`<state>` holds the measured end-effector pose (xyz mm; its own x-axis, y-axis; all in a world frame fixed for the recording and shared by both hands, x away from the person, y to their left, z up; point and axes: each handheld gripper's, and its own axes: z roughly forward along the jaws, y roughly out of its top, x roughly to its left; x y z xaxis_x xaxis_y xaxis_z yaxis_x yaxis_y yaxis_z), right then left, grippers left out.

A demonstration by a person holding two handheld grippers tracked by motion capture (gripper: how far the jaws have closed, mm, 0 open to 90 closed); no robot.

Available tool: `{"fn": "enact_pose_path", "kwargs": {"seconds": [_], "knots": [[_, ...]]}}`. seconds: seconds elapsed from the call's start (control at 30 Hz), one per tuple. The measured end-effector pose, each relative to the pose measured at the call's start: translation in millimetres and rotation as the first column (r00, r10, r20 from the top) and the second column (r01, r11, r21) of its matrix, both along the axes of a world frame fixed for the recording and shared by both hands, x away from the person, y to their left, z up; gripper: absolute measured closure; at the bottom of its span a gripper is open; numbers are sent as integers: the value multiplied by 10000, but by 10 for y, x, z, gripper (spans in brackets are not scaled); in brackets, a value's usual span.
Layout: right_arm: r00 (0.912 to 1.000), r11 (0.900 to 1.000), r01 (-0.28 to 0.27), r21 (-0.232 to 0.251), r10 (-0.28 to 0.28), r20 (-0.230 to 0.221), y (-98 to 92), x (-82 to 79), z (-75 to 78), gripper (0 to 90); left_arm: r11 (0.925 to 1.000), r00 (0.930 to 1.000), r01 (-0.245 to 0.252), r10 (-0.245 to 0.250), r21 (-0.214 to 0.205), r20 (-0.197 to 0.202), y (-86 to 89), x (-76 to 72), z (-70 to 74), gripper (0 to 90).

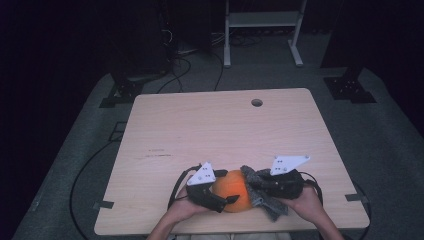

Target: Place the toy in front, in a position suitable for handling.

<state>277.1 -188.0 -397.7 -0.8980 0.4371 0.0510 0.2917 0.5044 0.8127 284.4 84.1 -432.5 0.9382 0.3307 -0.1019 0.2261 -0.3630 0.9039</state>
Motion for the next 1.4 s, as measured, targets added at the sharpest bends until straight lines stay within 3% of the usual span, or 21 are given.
{"fn": "enact_pose_path", "kwargs": {"seconds": [0.1, 0.17, 0.23, 0.3, 0.33, 0.43, 0.57, 0.63, 0.7, 0.77, 0.87, 0.93, 0.97, 1.03, 1.07, 1.13, 1.2, 1.23, 1.3, 1.33, 1.4], "knots": [[10000, 10000, 22, 93, -22, -81, -31, 17, -1, 761, 9999, 9999, -105, 105, 58, 21, -18, 17, -44, 177], [9999, 9998, 124, 148, -125, 50, -18, 17, 28, 760, 9985, 9965, -490, 472, 260, 684, -55, -23, -36, 286], [9988, 9985, 297, 457, -314, 377, -10, 15, 93, 759, 9945, 9810, -1020, 970, 217, 1681, -79, -78, 27, 388], [9970, 9938, 462, 1016, -523, 579, -7, 22, 140, 758, 9948, 9778, -1016, 1009, -55, 1837, -96, -83, 80, 404], [9959, 9951, 556, 823, -612, 663, 4, 26, 135, 759, 9941, 9758, -1061, 995, 234, 1948, -112, -82, 77, 396], [9975, 9974, 581, 431, -598, 388, 17, 59, 11, 761, 9971, 9831, -708, 653, 262, 1710, -95, -82, 30, 331], [9990, 9985, 400, 370, -407, 186, -42, 47, -20, 757, 9998, 9972, -80, 94, -204, 739, -64, 1, -5, 149], [9988, 9983, 460, 351, -467, 178, -61, 46, -32, 757, 9994, 9934, -332, 328, 26, 1101, -105, -16, -21, 180], [9980, 9976, 550, 424, -562, 280, -59, 22, 9, 757, 9974, 9861, -571, 494, 443, 1585, -155, -61, -21, 275], [9989, 9964, 297, 789, -326, 345, -68, -10, 51, 761, 9979, 9847, -482, 401, 441, 1698, -157, -78, -8, 299], [9992, 9972, 255, 698, -276, 292, -73, 9, 26, 764, 9995, 9907, -278, 253, 171, 1334, -100, -51, 14, 251], [9991, 9987, 301, 421, -314, 296, -69, 19, 0, 765, 9999, 9984, 11, -4, -120, 566, -59, -5, 39, 210], [9997, 9989, 176, 435, -183, 165, -73, 27, -8, 764, 9999, 9990, -44, 48, -96, 439, -47, 7, 50, 181], [10000, 9988, 69, 479, -72, 54, -91, 35, -19, 763, 9975, 9972, -516, 489, 480, 559, -52, 17, 34, 117], [9999, 9984, 101, 548, -101, -14, -112, 43, -27, 762, 9977, 9987, -417, 401, 536, 307, -51, 32, 5, 109], [9997, 9985, 119, 530, -109, -199, -162, 73, -47, 762, 9981, 9976, -507, 489, 359, 494, -54, 8, -31, 195], [9991, 9986, 344, 399, -334, -266, -209, 98, -43, 763, 9966, 9945, -646, 601, 506, 856, -100, -28, -14, 278], [9988, 9980, 383, 503, -368, -307, -221, 91, -23, 763, 9960, 9945, -697, 649, 558, 826, -116, -34, -5, 295], [9983, 9872, -183, 1584, 269, -520, -224, 50, 50, 764, 9971, 9975, -502, 472, 565, 528, -135, -49, 13, 299], [9982, 9846, -360, 1708, 438, -418, -192, 25, 81, 764, 9973, 9978, -424, 391, 603, 540, -135, -57, 21, 286], [9982, 9935, -585, 980, 597, -99, -98, -8, 87, 764, 9978, 9989, -128, 99, 643, 455, -119, -48, 35, 218]]}}
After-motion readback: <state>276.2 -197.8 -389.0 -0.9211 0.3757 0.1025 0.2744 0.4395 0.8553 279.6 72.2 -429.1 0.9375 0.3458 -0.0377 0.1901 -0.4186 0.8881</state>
